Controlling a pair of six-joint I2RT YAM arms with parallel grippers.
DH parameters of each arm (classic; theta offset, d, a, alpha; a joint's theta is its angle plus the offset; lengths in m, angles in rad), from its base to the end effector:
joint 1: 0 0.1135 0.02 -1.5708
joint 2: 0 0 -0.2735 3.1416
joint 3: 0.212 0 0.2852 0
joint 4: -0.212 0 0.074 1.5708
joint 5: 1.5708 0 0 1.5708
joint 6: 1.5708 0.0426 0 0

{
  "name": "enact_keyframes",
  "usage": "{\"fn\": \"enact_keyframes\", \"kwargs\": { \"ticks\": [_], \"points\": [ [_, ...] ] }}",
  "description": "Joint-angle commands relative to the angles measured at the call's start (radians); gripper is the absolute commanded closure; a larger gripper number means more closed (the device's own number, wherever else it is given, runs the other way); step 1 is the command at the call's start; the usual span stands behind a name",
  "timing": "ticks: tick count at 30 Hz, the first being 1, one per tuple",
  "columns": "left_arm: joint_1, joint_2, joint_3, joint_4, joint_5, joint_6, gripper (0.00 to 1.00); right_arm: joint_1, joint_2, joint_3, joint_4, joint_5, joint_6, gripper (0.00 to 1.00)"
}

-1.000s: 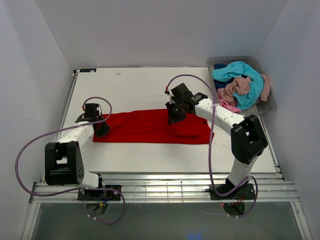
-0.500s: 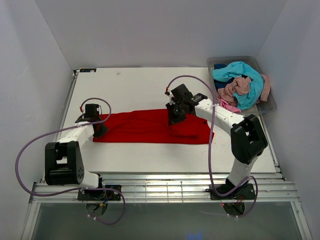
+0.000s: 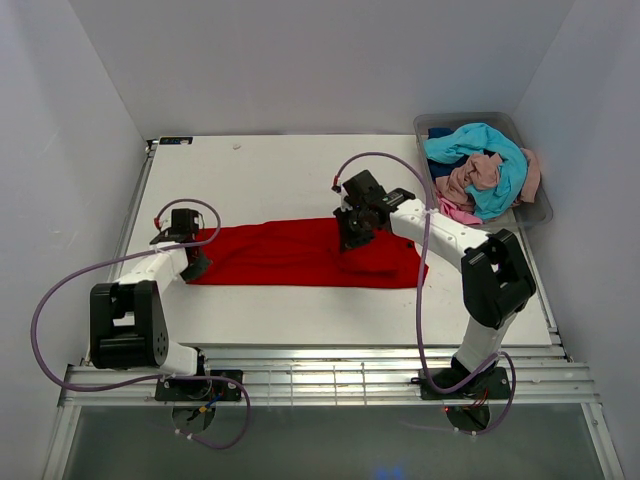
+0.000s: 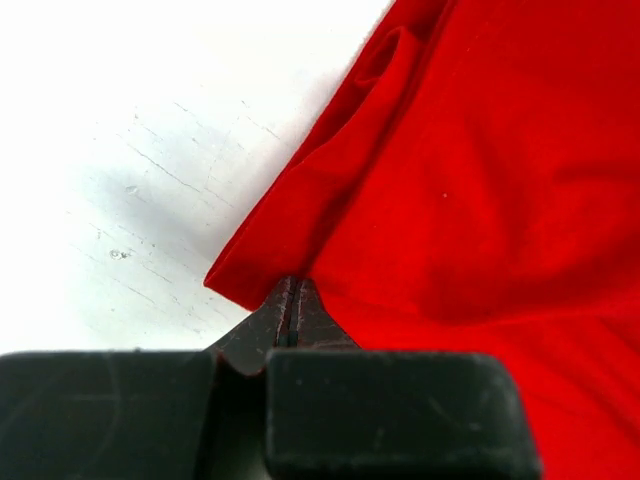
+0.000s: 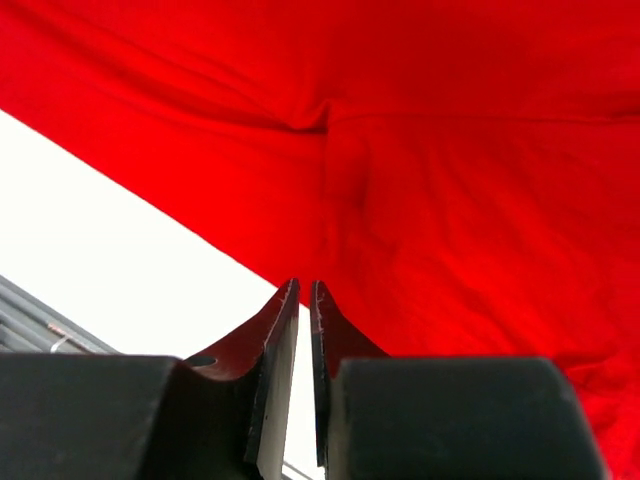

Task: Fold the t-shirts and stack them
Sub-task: Fold the other side of the tshirt into a rectangle

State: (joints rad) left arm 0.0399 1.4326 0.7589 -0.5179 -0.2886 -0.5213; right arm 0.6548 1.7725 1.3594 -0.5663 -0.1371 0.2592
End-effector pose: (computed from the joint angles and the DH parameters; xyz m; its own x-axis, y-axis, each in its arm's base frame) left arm 0.2795 0.0233 0.1507 -0.7335 -0.5071 -0.4527 -0.5867 0.8086 0.0449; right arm 0.3288 0.2598 0.2280 -0.8066 -0.2992 -0.5098 -0.4728 0.8442 0.2526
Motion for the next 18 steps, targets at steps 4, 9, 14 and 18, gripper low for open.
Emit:
{"fn": "enact_keyframes", "kwargs": {
  "ticks": [4,9,14,18],
  "points": [
    [0.000,-0.064,0.112,0.013,0.025,-0.020,1.00,-0.046,-0.054,0.015,-0.020,0.091,0.002,0.84],
    [0.000,-0.034,0.132,0.041,0.083,-0.029,1.00,-0.115,-0.032,-0.031,-0.018,0.091,0.006,0.86],
    [0.000,0.034,0.086,0.088,0.129,-0.057,1.00,-0.155,0.016,-0.048,-0.017,0.093,0.002,0.87],
    [0.000,0.100,0.063,0.133,0.141,-0.052,1.00,-0.190,0.083,-0.036,-0.020,0.079,-0.003,0.89]
  ]
}}
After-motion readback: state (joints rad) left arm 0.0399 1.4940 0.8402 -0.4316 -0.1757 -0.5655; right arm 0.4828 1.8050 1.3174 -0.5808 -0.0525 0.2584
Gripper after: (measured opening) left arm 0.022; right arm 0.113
